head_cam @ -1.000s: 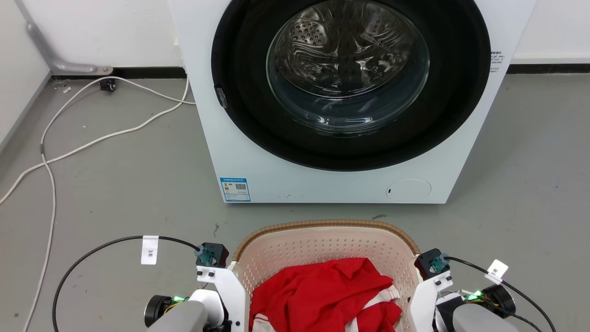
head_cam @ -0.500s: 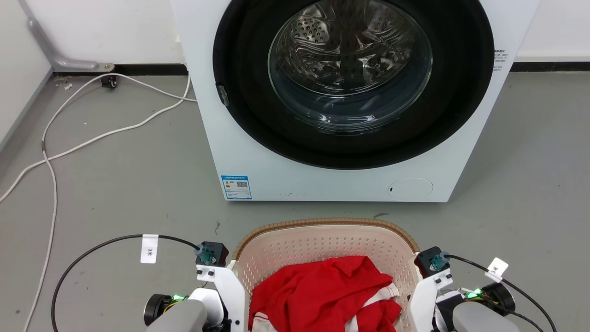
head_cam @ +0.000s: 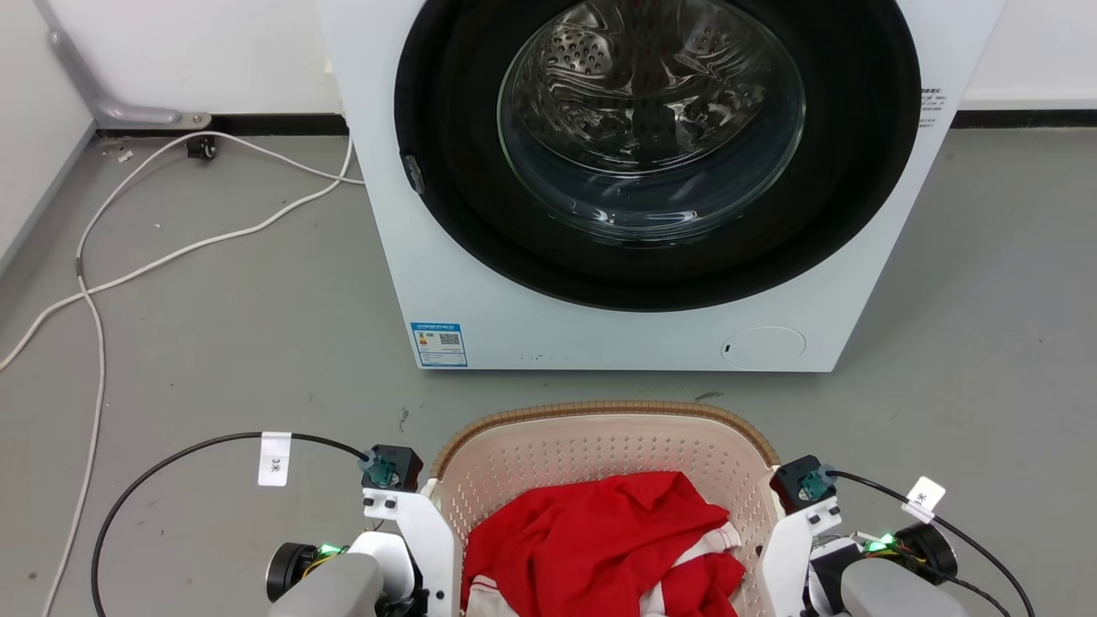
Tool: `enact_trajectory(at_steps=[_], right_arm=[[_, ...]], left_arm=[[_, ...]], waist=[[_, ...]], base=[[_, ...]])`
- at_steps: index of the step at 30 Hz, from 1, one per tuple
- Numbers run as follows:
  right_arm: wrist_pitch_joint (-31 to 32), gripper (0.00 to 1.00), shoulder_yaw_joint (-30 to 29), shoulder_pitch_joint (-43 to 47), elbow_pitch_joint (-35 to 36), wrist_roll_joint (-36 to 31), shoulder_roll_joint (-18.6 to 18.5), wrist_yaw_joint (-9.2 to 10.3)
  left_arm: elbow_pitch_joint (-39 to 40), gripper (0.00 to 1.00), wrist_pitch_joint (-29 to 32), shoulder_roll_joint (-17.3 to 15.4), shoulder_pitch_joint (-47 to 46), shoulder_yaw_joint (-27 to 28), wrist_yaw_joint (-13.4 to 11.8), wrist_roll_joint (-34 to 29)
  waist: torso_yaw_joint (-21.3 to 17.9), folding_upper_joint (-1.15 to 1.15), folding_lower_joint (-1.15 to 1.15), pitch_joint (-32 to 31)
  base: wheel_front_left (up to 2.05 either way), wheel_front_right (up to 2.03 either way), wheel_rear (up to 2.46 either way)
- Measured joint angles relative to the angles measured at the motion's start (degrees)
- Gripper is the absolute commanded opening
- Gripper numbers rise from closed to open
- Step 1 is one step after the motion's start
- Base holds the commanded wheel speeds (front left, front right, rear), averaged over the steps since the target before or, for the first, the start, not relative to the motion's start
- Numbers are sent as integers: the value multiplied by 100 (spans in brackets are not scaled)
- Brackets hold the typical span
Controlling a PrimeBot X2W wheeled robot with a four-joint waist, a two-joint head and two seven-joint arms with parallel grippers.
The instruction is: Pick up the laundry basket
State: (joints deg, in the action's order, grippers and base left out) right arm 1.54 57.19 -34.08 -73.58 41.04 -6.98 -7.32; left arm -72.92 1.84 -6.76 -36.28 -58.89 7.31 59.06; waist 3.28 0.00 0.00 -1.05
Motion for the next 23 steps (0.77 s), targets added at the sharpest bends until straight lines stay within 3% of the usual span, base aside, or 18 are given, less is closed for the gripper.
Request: enact_trajectory(at_steps=[23], right_arm=[[-8,0,237,-63,-19,240,-23,0]], left_arm=[[-7,0,-27,2,-37,-149,0,160]], waist=[[-11,0,-1,54]], base=[[0,0,0]])
